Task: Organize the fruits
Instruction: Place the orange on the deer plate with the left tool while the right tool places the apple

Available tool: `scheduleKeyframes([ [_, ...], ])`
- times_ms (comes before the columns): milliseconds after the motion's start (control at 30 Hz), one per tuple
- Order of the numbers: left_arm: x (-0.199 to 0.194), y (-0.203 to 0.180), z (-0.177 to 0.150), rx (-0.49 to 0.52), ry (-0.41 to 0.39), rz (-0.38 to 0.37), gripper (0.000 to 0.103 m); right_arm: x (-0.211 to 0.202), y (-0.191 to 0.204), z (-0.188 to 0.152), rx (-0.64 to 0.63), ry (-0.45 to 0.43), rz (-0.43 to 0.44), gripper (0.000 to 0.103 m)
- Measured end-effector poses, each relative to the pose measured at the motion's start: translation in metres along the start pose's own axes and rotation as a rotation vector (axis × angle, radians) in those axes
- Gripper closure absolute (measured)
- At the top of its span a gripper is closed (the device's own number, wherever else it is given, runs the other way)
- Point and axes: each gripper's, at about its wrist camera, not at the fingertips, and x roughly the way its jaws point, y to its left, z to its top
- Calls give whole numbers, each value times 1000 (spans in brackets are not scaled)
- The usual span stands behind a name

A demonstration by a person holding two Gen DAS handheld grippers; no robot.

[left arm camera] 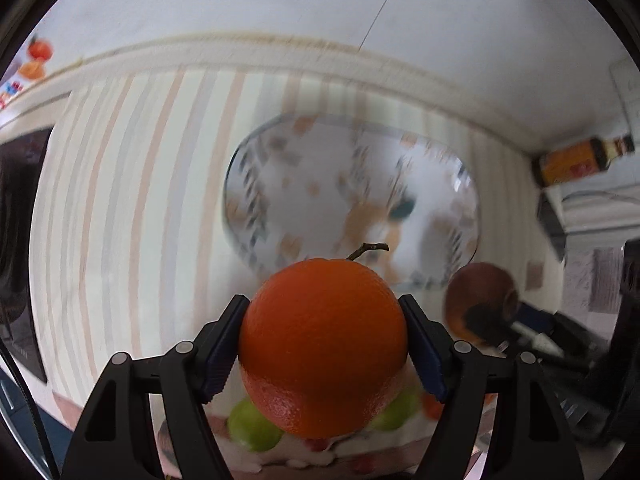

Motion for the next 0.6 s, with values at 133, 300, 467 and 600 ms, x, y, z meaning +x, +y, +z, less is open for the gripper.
scheduleKeyframes([
  [133, 15, -7, 52, -5, 0, 5, 30, 7, 5, 49, -25, -32, -37, 36],
  [300, 42, -6, 86, 13, 41, 59, 30, 34, 7, 90, -61, -23, -95, 36],
  [467, 69, -9, 104, 21, 93, 71, 30, 58, 6, 112, -62, 15, -121, 36],
  [600, 82, -8, 106, -1, 132, 64, 29, 69, 4, 120, -63, 44, -113, 36],
])
